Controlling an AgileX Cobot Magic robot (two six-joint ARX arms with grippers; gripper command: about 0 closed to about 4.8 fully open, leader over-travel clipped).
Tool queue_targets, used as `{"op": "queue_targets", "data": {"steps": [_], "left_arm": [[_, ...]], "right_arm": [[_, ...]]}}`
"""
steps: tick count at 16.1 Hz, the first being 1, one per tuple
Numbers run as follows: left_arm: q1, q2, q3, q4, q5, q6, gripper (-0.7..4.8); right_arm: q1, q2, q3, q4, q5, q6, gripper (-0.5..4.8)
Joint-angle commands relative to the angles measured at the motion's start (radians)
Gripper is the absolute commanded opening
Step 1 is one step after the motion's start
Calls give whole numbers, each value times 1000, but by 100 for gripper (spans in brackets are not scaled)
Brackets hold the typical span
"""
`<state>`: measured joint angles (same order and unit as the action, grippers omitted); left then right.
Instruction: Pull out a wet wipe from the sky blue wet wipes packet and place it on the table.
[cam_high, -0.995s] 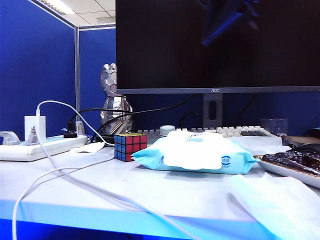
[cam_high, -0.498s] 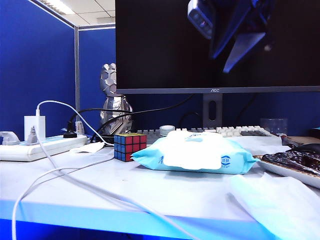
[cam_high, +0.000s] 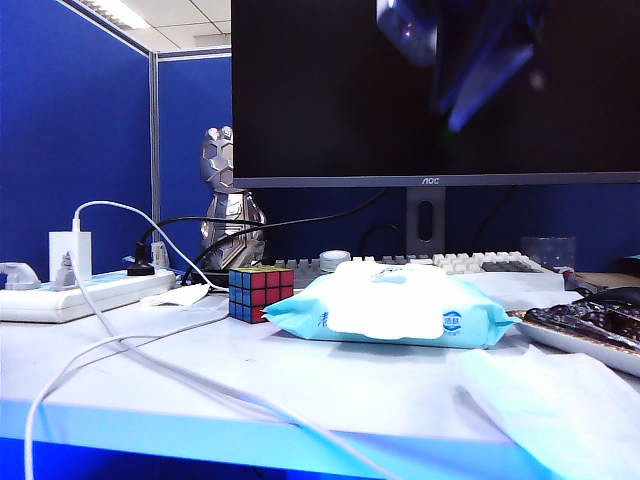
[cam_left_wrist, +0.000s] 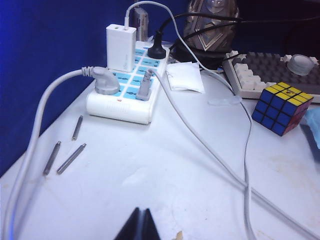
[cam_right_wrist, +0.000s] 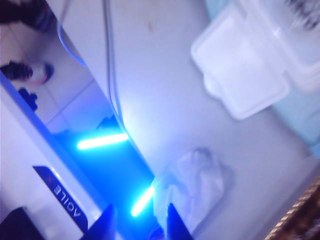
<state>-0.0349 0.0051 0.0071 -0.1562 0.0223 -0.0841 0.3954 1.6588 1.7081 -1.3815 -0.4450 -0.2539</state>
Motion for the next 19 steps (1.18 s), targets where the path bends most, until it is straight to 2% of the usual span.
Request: {"op": "queue_targets", "data": {"steps": [1,3,8,12,13,15,16,17,19], "left_arm": [[1,-3,-2,-6,1,-2,-1],[1,-3,-2,-6,0,-2,-1],[1,-3,-2,-6,0,-2,-1],[1,-3,-2,-6,0,-2,-1],[1,-3,-2,-6,0,-2,-1],[1,-3,-2,-6,0,-2,-1],[1,-3,-2,-6,0,-2,-1],[1,-3,-2,-6,0,-2,-1],[1,-3,-2,-6,0,-2,-1]], "right_arm": [[2,-48,121,6,-2,8,139],[7,-111,271,6,-2,46,139],[7,-319,487,7,3,81,139],[7,-476,499,5,84,104,139],[7,-521,489,10,148,101,139],[7,-582,398,66,245,75,139],[7,-611,329,113,245,70,139],[7,-648,221,192,245,70,139],[7,-743,-102,429,243,81,138]]}}
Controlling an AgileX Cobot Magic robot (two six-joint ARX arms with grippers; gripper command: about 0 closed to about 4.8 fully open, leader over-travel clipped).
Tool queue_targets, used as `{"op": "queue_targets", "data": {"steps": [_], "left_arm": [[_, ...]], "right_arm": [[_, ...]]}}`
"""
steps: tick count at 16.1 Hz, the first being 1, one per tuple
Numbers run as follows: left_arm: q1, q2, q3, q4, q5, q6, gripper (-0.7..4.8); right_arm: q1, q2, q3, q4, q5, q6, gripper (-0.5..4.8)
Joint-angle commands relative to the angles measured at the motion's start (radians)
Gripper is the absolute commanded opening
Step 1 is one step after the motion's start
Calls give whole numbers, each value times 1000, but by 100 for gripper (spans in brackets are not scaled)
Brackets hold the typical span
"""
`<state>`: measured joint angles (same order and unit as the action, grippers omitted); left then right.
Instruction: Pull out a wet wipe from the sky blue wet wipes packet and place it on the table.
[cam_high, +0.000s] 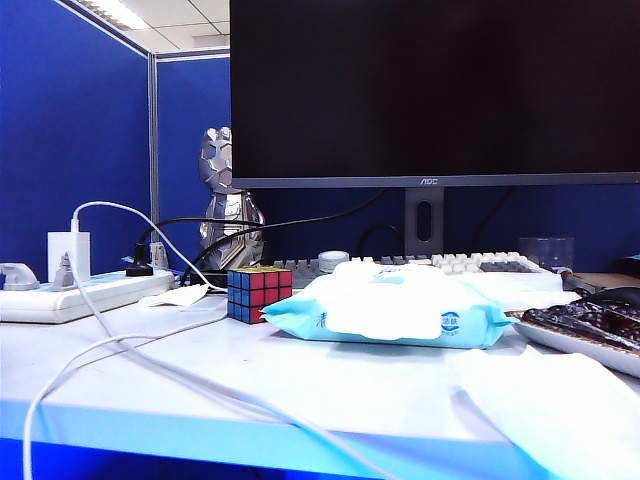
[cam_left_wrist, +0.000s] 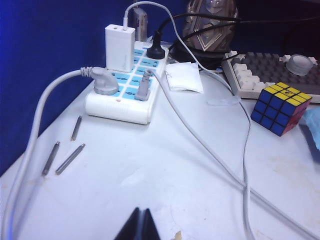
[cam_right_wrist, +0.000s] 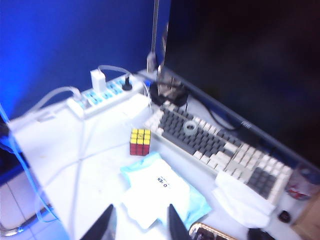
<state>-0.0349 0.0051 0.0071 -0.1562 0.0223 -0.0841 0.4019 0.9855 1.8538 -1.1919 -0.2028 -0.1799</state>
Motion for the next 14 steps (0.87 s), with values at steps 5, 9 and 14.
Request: {"op": "queue_targets", "data": {"steps": [5,9,14], "left_arm": [[1,-3,-2,-6,0,-2,-1],[1,-3,-2,-6,0,-2,-1],[1,-3,-2,-6,0,-2,-1]], "right_arm": [[0,-278,-927,592,-92,116,134],[0,-276,-1145,544,-155,187,104],[0,-155,-1168,447,-182,187,254]]}}
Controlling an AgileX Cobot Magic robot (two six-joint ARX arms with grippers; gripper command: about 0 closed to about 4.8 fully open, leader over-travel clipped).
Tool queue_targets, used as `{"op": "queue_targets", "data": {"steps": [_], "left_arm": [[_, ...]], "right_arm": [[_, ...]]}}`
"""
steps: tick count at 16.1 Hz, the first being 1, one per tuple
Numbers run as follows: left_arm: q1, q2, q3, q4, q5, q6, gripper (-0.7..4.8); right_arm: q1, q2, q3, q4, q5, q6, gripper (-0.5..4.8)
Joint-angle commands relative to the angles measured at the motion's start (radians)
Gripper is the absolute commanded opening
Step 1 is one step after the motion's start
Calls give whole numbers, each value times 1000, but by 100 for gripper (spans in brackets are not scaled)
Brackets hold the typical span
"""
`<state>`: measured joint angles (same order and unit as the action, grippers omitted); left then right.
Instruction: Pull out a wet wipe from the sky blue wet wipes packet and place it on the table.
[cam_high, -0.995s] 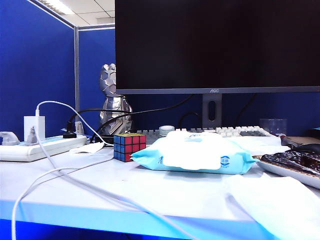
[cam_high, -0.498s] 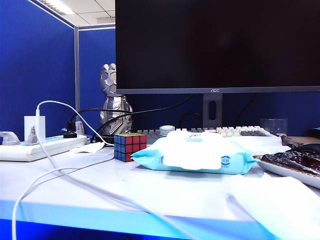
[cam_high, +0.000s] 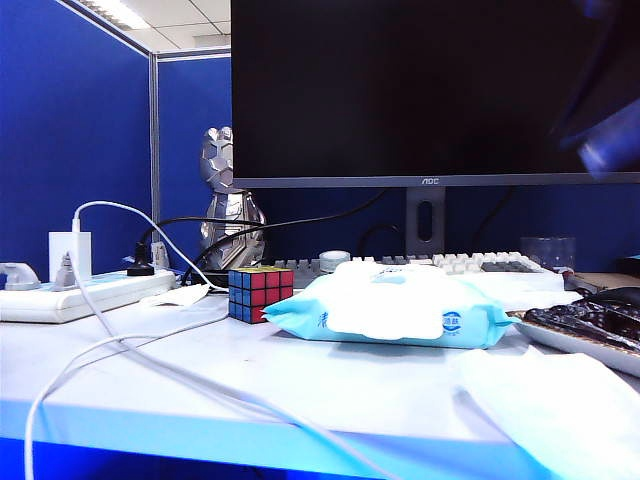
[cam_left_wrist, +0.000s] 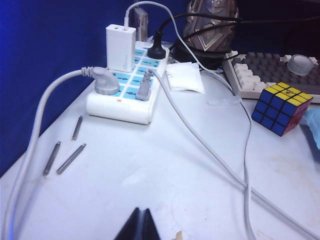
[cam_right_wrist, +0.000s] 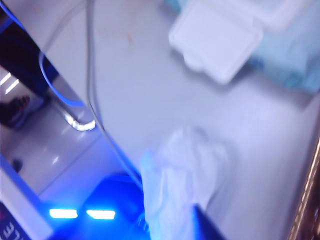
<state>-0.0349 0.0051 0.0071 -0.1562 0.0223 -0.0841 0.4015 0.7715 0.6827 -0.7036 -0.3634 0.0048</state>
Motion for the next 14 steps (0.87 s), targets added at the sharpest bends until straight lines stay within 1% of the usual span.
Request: {"op": "queue_targets", "data": {"steps": [1,6,10,14], "left_arm": [[1,-3,-2,-6,0,-2,-1],[1,-3,-2,-6,0,-2,-1],[1,-3,-2,-6,0,-2,-1],[1,-3,-2,-6,0,-2,-1]], "right_arm": [[1,105,4,-49,-25,1,254],[1,301,7,-19,-20,-13,253],[1,336,9,29,-14,-13,253],[2,367,10,36,6,-13,253]]}}
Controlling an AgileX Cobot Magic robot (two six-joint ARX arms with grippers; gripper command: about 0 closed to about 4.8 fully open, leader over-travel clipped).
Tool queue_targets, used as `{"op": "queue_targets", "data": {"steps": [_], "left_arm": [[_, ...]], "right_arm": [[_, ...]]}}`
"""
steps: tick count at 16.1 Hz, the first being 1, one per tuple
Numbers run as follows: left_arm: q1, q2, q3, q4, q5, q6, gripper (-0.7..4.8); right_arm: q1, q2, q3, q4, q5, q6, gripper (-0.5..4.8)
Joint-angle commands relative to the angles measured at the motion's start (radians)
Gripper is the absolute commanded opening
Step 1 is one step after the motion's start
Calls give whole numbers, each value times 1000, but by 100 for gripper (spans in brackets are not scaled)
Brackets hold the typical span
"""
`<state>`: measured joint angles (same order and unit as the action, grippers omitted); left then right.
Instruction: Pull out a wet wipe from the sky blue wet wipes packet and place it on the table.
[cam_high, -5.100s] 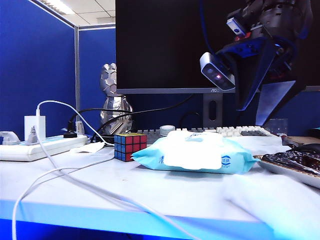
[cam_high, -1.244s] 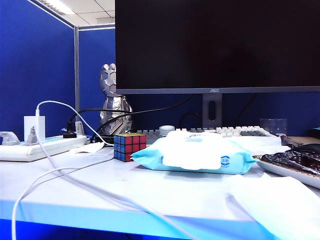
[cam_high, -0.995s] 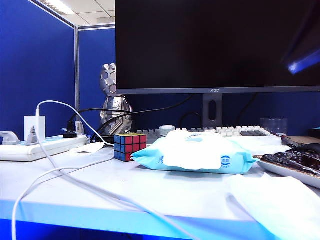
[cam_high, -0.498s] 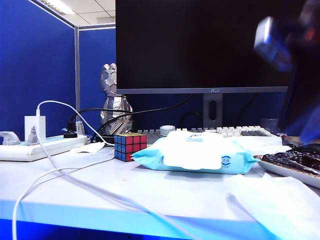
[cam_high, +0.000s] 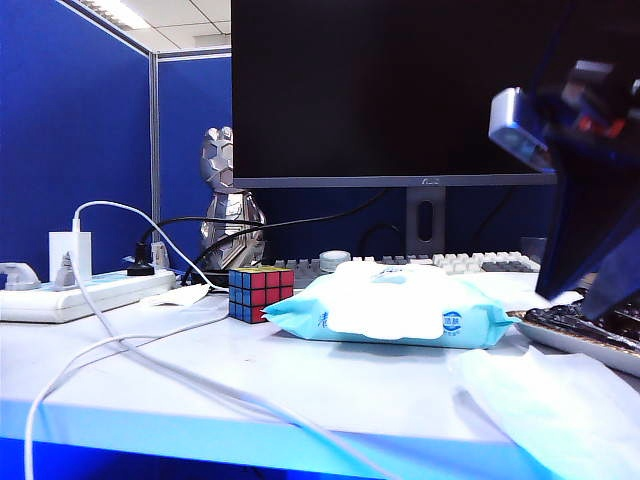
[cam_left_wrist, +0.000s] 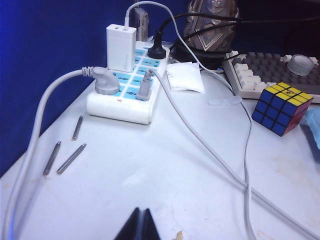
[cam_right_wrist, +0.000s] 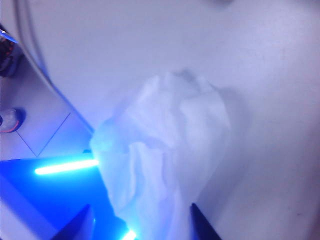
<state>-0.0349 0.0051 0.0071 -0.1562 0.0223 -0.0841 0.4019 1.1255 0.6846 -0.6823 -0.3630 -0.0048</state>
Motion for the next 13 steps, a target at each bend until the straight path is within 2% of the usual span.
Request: {"op": "queue_targets", "data": {"steps": [1,7,10,13], "left_arm": [[1,-3,-2,-6,0,-2,-1],[1,-3,-2,-6,0,-2,-1],[1,-3,-2,-6,0,-2,-1],[1,-3,-2,-6,0,-2,-1]], "right_arm": [[1,31,8,18,5,-6,253],[1,98,10,30,6,-7,251],[1,108,9,36,10,-7,216],[1,132,10,37,28,-7,210]]}}
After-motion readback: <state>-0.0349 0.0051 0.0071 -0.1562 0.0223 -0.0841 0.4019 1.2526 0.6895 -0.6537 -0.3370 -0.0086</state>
